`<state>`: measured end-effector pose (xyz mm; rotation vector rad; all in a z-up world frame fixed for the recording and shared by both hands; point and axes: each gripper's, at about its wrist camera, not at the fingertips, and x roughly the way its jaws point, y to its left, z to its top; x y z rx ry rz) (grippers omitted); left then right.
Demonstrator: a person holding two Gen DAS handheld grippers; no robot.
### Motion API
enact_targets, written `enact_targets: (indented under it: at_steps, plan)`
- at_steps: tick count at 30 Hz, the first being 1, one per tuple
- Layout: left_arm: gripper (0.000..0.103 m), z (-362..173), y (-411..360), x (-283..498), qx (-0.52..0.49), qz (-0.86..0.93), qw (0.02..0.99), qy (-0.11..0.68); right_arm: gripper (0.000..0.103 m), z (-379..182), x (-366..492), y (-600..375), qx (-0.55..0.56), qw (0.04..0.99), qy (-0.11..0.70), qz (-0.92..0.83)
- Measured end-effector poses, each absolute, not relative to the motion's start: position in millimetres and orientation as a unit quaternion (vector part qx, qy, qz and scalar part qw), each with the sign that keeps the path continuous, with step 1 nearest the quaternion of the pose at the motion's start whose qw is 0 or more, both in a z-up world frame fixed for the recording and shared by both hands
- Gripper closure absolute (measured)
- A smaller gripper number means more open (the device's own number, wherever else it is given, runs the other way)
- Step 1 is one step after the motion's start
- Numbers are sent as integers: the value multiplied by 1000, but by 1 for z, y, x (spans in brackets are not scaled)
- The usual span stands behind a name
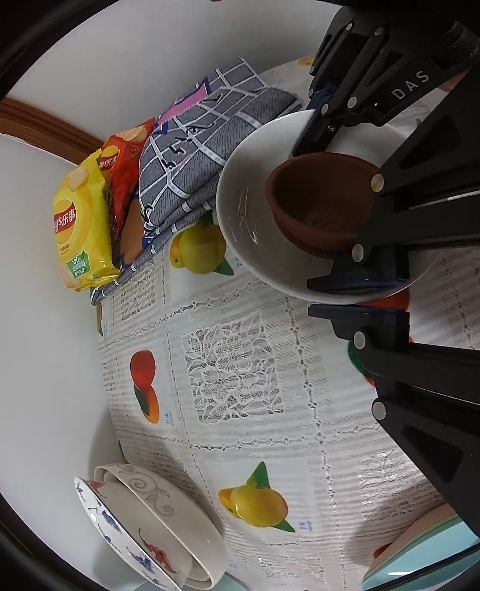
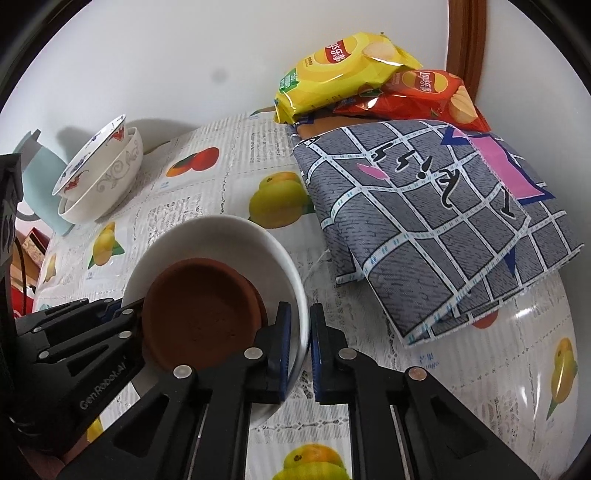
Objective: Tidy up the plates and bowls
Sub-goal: 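Carry the white bowl with both grippers over the teal plate stack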
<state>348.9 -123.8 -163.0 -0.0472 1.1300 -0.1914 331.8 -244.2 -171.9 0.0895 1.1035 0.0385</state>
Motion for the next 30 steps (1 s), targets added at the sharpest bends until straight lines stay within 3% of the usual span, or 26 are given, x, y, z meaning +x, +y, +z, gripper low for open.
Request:
enact_targets:
  at_steps: [30]
  plan:
    - [96, -133, -84, 292, -25, -87, 853, 514, 96, -145, 280, -207, 61, 854, 517, 24]
